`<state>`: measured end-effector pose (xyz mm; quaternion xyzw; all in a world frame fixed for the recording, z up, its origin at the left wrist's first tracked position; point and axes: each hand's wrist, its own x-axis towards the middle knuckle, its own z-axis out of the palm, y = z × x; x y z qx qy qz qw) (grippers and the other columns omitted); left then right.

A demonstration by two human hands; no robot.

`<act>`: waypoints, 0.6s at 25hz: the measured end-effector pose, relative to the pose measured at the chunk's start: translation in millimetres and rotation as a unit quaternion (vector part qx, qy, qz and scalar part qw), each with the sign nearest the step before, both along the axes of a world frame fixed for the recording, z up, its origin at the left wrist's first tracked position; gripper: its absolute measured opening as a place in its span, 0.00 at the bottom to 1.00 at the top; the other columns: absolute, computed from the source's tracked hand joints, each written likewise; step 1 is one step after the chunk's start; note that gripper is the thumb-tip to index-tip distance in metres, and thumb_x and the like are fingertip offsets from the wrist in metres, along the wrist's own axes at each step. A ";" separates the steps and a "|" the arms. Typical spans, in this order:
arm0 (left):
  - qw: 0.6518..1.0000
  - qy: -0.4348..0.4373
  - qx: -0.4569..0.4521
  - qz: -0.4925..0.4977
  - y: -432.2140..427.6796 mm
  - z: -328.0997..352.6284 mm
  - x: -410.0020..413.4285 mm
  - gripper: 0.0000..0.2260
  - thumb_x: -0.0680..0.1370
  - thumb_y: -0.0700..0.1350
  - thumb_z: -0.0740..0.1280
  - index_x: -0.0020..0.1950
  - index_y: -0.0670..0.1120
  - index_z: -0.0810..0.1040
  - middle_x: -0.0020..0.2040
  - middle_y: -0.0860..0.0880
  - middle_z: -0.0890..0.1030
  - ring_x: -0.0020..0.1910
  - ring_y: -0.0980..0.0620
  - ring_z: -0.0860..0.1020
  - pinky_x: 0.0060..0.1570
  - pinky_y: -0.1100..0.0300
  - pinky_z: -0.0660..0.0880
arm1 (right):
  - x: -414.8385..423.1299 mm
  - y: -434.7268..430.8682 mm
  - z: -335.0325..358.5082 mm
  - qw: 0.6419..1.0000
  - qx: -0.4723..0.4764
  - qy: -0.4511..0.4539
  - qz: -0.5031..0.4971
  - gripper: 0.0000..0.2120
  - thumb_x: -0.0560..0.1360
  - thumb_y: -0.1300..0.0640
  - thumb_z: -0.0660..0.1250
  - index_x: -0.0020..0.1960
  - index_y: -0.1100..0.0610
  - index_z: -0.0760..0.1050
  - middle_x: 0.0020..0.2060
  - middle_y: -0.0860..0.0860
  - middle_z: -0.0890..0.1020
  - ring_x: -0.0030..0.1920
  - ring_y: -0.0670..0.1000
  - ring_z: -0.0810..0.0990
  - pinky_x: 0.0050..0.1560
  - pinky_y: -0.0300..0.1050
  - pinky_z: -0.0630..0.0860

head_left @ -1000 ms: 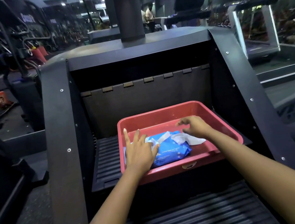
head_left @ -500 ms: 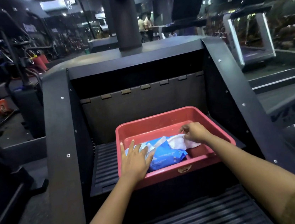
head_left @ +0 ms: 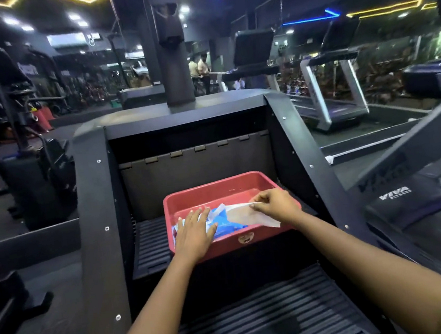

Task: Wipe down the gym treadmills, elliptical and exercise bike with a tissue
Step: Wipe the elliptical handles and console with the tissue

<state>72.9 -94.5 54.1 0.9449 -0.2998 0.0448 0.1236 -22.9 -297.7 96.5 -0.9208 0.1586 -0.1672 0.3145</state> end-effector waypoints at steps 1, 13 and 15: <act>1.000 -0.003 -0.010 -0.005 1.9 0.1 -8.3 0.24 0.83 0.54 0.54 0.78 0.50 0.56 0.77 0.48 0.58 0.76 0.50 0.55 0.73 0.51 0.48 | -9.6 4.9 -3.2 1.000 0.008 0.007 -0.004 0.06 0.72 0.53 0.70 0.45 0.55 0.83 0.42 0.52 0.84 0.43 0.46 0.77 0.41 0.39 0.67; 0.989 0.116 0.026 0.091 91.2 -82.6 -237.2 0.23 0.82 0.54 0.56 0.76 0.48 0.61 0.76 0.48 0.61 0.74 0.48 0.61 0.72 0.47 0.54 | -187.4 83.3 -98.4 0.977 0.113 0.133 0.123 0.06 0.74 0.56 0.69 0.49 0.53 0.83 0.45 0.50 0.84 0.47 0.46 0.80 0.39 0.34 0.69; 0.979 0.156 0.030 0.126 102.2 -108.6 -300.1 0.23 0.82 0.54 0.56 0.76 0.48 0.62 0.76 0.48 0.62 0.74 0.49 0.60 0.72 0.47 0.54 | -229.4 99.0 -124.7 0.967 0.121 0.158 0.160 0.07 0.74 0.56 0.68 0.50 0.55 0.83 0.46 0.50 0.84 0.46 0.45 0.79 0.39 0.35 0.68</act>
